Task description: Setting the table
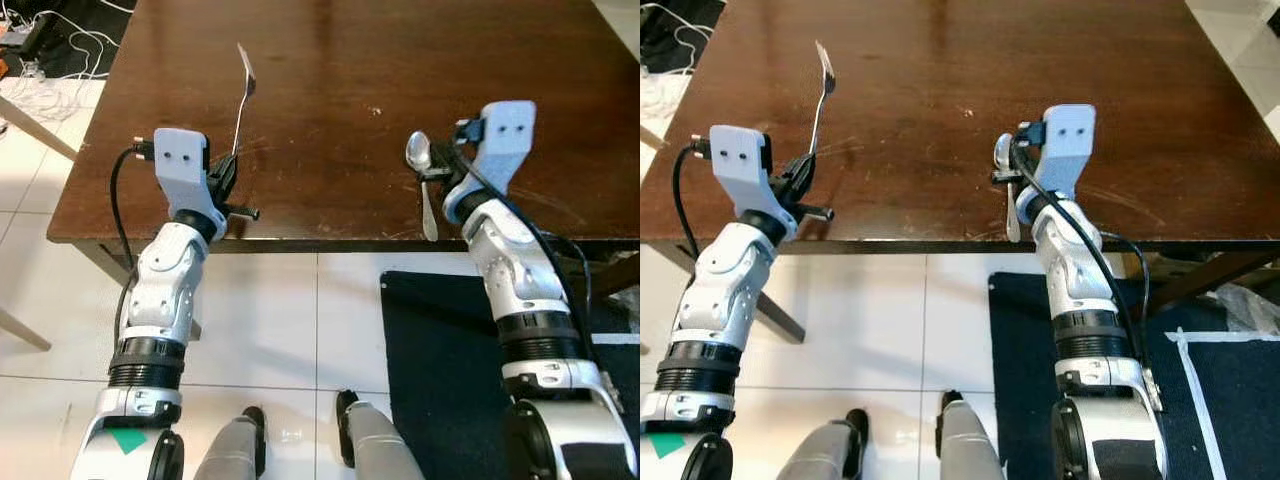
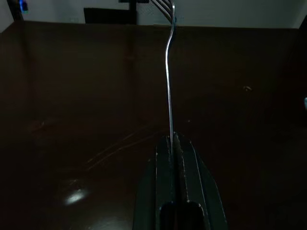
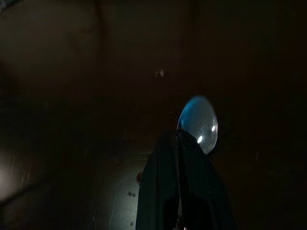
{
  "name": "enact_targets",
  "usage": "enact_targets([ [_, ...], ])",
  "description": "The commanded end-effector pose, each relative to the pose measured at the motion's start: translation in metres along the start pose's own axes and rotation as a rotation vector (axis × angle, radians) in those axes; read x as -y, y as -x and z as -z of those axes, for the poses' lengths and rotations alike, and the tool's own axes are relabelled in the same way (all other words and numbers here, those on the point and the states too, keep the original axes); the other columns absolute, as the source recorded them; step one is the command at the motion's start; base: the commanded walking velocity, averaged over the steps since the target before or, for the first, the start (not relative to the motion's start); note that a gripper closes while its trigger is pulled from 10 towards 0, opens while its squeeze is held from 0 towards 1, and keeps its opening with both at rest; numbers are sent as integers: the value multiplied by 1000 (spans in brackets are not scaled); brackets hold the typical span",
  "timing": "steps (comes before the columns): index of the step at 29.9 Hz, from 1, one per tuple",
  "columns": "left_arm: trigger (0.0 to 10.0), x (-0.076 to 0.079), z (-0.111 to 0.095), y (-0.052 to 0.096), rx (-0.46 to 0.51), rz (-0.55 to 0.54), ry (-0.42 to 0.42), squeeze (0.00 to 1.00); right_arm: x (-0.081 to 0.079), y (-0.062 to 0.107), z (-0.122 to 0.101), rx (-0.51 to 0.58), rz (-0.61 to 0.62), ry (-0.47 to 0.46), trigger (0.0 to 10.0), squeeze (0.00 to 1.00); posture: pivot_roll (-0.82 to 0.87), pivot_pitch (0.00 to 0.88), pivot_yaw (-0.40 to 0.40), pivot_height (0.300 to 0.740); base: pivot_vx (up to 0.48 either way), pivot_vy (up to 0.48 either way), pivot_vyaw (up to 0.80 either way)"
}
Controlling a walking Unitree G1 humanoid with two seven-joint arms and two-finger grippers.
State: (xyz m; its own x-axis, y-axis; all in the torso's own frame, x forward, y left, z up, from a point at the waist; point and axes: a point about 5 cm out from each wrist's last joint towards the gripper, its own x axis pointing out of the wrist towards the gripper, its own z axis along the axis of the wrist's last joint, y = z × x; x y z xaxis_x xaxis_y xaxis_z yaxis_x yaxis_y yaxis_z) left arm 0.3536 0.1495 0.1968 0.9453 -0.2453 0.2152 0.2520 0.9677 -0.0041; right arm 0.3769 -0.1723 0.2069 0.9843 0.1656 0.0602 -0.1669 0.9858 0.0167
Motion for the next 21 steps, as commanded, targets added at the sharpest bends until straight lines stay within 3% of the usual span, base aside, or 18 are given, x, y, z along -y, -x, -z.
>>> enact_targets([
  [1, 0, -1, 8, 5, -32, -11, -8, 0, 2, -1, 4, -28, 1, 1, 10000, 0, -7, 177, 9, 740, 0, 0, 0],
  [14, 0, 10, 11, 13, -48, 16, -33, 0, -1, -14, 33, -159, -23, -60, 10000, 0, 1, 202, -3, 740, 0, 0, 0],
  [15, 0, 11, 11, 14, -49, 18, -34, 0, 0, -15, 34, -164, -24, -60, 10000, 235, 2, 204, -6, 740, 0, 0, 0],
  [17, 0, 11, 10, 15, -50, 20, -35, 0, 1, -16, 33, -169, -23, -60, 10000, 1000, 0, 206, -10, 740, 0, 0, 0],
  [21, 0, 12, 10, 15, -50, 21, -37, 0, 3, -17, 32, -169, -22, -64, 10000, 1000, -1, 210, -15, 740, 0, 0, 0],
])
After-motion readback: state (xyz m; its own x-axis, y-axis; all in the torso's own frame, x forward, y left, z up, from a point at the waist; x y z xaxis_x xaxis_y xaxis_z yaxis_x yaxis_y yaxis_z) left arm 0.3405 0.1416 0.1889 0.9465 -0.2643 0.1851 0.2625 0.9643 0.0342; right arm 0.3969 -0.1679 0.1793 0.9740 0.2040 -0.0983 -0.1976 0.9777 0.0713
